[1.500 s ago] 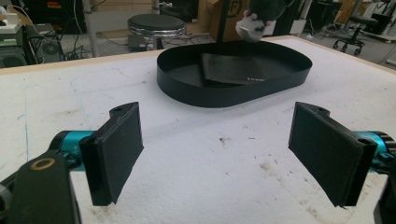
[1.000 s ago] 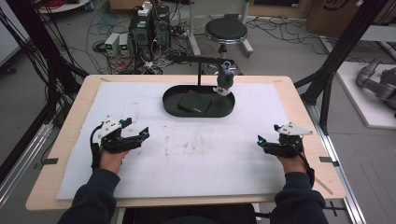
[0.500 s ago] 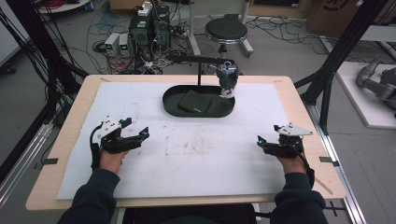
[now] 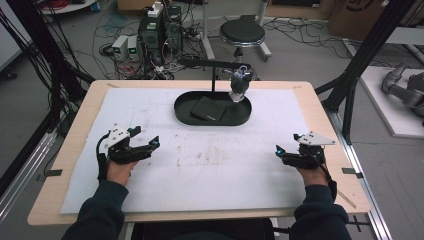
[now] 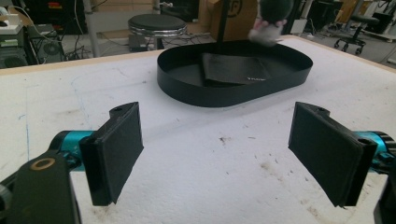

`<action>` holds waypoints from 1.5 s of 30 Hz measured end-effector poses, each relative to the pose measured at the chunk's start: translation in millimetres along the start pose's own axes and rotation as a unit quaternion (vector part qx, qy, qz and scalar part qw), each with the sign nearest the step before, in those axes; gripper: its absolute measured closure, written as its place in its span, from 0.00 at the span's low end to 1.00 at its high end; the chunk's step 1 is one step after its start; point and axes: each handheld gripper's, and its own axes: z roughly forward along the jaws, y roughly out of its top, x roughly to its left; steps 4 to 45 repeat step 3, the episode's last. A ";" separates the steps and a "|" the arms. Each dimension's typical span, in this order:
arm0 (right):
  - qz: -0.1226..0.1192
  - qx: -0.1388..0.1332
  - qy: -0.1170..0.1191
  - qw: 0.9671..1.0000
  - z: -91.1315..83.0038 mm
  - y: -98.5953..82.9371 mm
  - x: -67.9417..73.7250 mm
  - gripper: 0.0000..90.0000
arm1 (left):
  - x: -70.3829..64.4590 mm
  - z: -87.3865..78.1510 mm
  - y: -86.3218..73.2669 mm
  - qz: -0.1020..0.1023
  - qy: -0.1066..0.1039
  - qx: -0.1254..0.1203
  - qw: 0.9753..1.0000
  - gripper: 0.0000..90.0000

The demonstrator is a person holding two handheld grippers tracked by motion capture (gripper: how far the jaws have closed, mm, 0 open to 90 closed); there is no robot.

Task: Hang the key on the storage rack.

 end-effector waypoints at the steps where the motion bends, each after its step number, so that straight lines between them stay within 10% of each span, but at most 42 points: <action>1: 0.000 0.000 0.000 1.000 0.1 -0.1 -0.1 0.24 | -0.2 0.0 0.0 -0.001 0.001 -0.001 1.000 0.19; 45: 0.001 0.000 0.000 1.000 0.2 0.0 0.0 0.24 | -0.3 -0.1 0.0 -0.001 0.001 0.000 1.000 0.19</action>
